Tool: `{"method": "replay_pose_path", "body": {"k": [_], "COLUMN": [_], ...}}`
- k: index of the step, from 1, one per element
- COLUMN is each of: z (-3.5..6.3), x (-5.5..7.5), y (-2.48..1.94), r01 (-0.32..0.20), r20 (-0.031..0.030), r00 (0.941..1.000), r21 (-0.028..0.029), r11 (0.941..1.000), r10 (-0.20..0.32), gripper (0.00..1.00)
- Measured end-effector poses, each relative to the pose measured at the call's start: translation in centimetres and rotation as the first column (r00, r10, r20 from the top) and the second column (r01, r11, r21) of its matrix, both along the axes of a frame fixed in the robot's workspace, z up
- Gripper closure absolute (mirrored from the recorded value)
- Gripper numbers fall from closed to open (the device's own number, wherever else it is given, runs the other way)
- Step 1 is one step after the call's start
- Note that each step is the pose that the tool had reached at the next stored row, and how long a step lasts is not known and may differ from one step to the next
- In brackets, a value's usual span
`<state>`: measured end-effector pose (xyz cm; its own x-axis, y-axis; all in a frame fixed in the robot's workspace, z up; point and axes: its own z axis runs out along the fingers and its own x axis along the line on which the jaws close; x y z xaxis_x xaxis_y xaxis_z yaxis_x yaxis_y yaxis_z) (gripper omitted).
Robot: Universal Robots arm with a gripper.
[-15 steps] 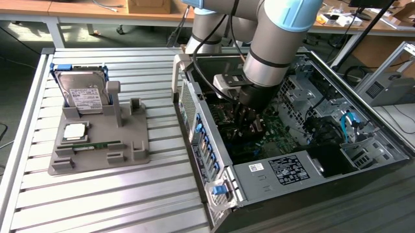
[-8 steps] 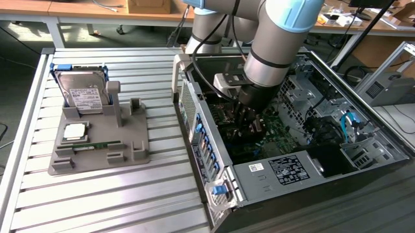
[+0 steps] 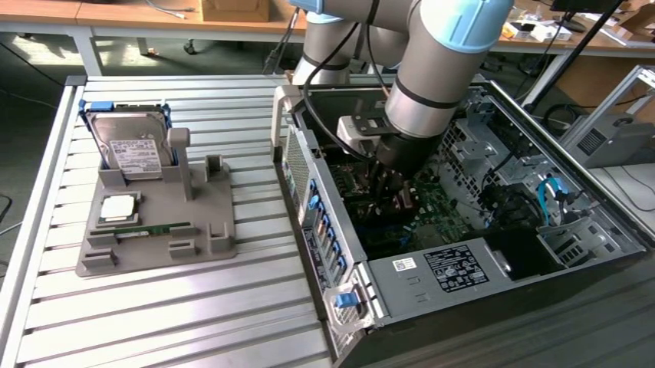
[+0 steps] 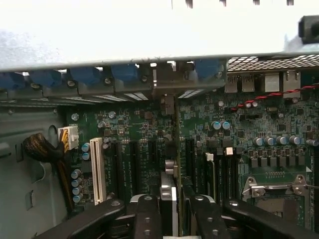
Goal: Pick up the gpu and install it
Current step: 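Insert the gpu into the slot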
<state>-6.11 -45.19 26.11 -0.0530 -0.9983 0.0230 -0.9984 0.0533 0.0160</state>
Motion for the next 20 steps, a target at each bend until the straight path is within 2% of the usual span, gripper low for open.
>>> {"method": "replay_pose_path", "body": {"k": [3,4,7,9,11,16,20], "z": [-0.03,-0.03,-0.03,-0.03,-0.05,-0.06,-0.09], "x": [0.0,-0.01,-0.18,-0.22,-0.22,-0.23,-0.22], "y": [0.0,-0.01,-0.01,0.0,0.0,-0.01,0.0], "r01": [0.001,0.001,0.001,0.001,0.001,0.001,0.001], "r20": [-0.0003,-0.0001,-0.0001,-0.0002,-0.0001,-0.0002,0.0], "r00": [1.0,1.0,1.0,1.0,1.0,1.0,1.0], "r21": [0.0014,0.0072,0.0174,0.0228,0.0257,0.0268,0.0235], "r11": [1.0,1.0,0.9998,0.9997,0.9997,0.9996,0.9997], "r10": [-0.001,-0.001,-0.001,-0.001,-0.001,-0.001,-0.001], "gripper": [0.73,0.73,0.73,0.73,0.73,0.73,0.73]}}
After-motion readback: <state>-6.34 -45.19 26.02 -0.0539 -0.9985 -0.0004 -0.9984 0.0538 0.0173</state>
